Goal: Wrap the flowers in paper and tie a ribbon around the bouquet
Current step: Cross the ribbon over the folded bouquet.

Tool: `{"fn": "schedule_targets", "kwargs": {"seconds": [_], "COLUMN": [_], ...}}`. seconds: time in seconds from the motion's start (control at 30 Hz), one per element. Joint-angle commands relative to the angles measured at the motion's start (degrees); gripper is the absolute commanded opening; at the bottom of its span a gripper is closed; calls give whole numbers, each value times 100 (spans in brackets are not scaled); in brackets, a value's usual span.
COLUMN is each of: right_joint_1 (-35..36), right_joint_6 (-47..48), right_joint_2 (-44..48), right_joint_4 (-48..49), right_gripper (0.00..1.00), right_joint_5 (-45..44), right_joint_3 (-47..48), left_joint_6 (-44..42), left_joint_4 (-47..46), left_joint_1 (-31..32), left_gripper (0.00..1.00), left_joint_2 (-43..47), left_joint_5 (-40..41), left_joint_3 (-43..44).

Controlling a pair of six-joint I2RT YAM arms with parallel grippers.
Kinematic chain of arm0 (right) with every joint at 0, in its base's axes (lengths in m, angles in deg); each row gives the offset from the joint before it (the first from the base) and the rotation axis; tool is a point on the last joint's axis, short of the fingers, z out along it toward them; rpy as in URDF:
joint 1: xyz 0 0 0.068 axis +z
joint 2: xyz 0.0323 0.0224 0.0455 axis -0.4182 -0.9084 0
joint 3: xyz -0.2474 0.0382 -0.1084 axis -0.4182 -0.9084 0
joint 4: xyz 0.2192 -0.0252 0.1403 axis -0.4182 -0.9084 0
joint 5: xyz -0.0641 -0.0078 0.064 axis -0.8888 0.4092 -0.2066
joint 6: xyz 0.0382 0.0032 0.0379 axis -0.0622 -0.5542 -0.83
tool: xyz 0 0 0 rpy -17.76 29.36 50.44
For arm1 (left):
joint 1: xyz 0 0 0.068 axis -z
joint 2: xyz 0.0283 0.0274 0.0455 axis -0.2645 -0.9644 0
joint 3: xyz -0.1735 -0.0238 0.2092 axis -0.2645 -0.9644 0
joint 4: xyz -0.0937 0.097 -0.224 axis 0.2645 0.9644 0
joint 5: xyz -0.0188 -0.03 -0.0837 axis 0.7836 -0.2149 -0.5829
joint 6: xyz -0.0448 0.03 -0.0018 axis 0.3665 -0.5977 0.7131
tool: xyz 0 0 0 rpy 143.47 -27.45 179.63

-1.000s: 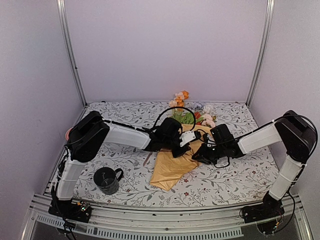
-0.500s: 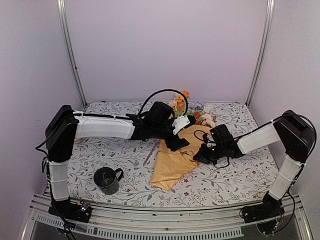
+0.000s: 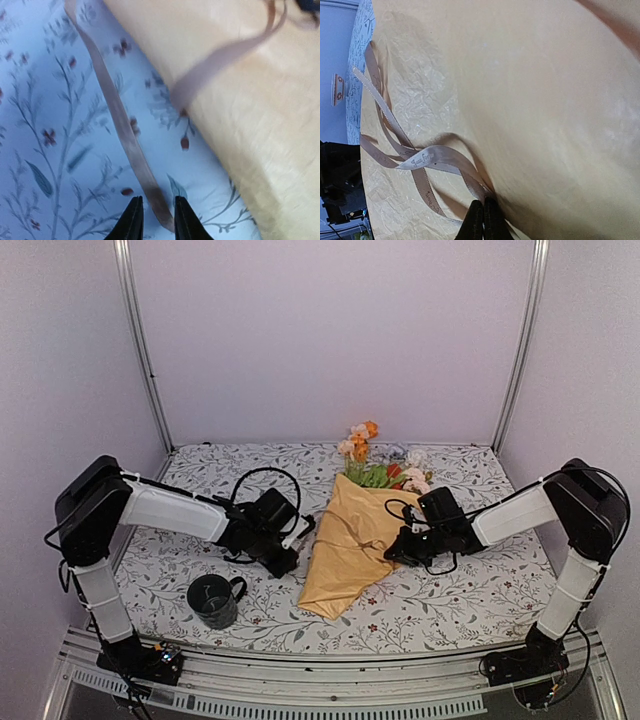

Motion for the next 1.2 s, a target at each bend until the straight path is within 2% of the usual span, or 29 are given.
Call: {"fn": "schedule_targets", "kwargs": {"seconds": [0.0, 0.1, 0.3, 0.57, 0.73, 0.83, 1.0, 1.17], "right_joint_1": [-38, -83, -265, -649, -670, -711, -725, -738], "right_joint_6": [217, 258, 450, 1201, 1722, 1762, 1752, 1759], "right_joint_2": [-164, -159, -90, 0, -180, -209, -272, -297], "right_joint_4": [-267, -293, -502, -924, -1304, -1380, -1463, -1518], "right_gripper": [5, 5, 5, 6, 6, 6, 6, 6], "right_joint_5": [11, 47, 119, 328, 439, 452, 509, 466], "right_joint_3": [122, 160, 260, 546, 1094, 1218, 1343, 1418], "left_joint_6": [251, 102, -71, -1046, -1891, -2129, -1917, -1951], "left_joint_4": [-419, -740, -879, -997, -971, -1220, -1581, -1571], "left_joint_1": [446, 935, 1325, 1934, 1864, 1624, 1044, 757], "left_gripper": [23, 24, 24, 31, 37, 37, 38, 44], "left_joint_2": [136, 150, -353, -169, 538, 654, 217, -688], "left_joint_5": [-587, -690, -1225, -1553, -1515, -1477, -1614, -363], "left_joint_3": [-424, -528, -270, -28, -141, 44, 643, 1622]}}
